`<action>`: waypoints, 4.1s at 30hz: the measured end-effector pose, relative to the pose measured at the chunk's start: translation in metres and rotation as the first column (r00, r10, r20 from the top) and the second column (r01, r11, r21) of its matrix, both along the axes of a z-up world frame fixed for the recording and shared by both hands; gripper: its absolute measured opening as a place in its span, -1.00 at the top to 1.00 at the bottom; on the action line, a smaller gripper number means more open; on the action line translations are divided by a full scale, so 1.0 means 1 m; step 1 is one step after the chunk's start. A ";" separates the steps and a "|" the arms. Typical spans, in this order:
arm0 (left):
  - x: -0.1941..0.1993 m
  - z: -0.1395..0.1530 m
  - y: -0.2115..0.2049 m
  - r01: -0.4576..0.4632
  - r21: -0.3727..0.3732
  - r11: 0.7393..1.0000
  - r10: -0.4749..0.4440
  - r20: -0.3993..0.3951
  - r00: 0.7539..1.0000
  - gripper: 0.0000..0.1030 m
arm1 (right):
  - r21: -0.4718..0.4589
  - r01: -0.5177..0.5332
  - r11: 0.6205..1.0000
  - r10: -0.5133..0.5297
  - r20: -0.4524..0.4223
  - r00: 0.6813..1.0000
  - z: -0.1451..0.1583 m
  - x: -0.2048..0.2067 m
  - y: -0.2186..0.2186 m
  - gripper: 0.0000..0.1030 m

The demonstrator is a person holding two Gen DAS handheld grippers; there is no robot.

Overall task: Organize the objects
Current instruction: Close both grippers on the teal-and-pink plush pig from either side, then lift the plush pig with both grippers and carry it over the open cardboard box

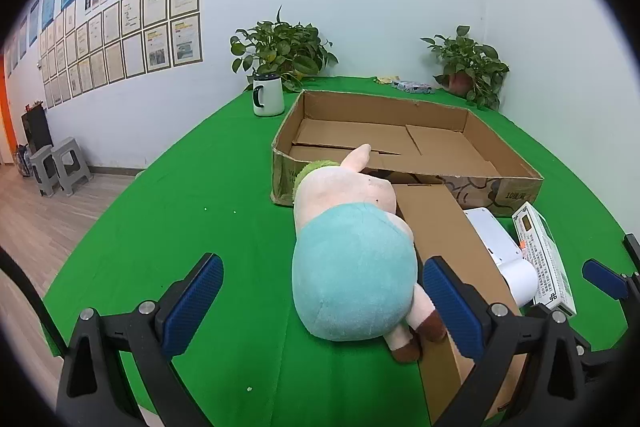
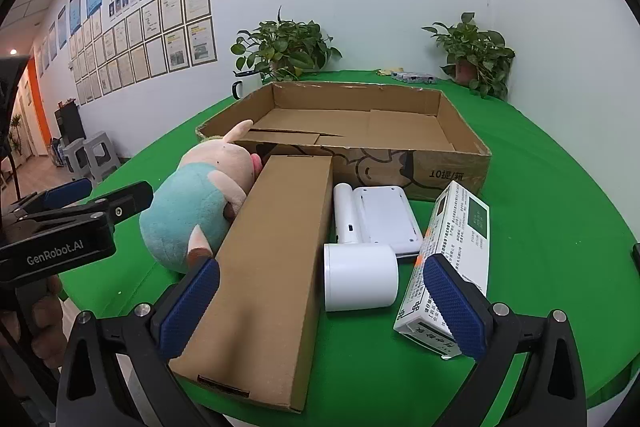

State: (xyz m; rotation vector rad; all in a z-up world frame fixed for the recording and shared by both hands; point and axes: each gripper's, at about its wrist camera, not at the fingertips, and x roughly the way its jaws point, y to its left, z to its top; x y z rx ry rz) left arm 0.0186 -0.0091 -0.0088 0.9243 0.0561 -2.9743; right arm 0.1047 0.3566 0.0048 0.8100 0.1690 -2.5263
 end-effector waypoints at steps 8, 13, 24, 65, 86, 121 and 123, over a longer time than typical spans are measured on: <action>0.001 0.000 0.003 0.008 0.007 1.000 -0.008 -0.010 1.000 -0.95 | -0.005 -0.004 1.000 0.004 0.010 1.000 -0.002 -0.003 0.001 -0.99; -0.001 0.000 0.001 0.017 0.033 0.999 -0.016 -0.001 1.000 -0.95 | -0.011 -0.009 1.000 0.009 0.008 1.000 -0.002 -0.002 0.003 -0.99; -0.011 0.001 0.002 0.050 0.026 0.998 -0.051 0.004 0.999 -0.95 | -0.076 -0.077 0.994 0.075 -0.036 0.997 0.007 -0.001 0.015 -0.99; 0.013 -0.035 -0.066 0.139 0.302 0.943 -0.220 0.254 0.942 -0.18 | -0.329 -0.451 0.830 0.555 0.392 0.734 0.012 -0.072 -0.132 -0.99; 0.021 -0.042 -0.083 0.124 0.348 0.929 -0.215 0.237 0.947 -0.14 | -0.088 -0.453 0.887 0.422 0.549 0.721 -0.058 -0.091 -0.269 -0.62; -0.094 0.192 -0.018 0.443 0.113 0.889 -0.397 -0.290 0.871 -0.13 | -0.128 -0.353 0.927 0.347 -0.072 0.935 0.325 -0.133 -0.163 -0.28; -0.104 0.203 -0.019 0.448 0.110 0.887 -0.404 -0.281 0.870 -0.13 | -0.129 -0.345 0.930 0.338 -0.072 0.938 0.347 -0.145 -0.157 -0.28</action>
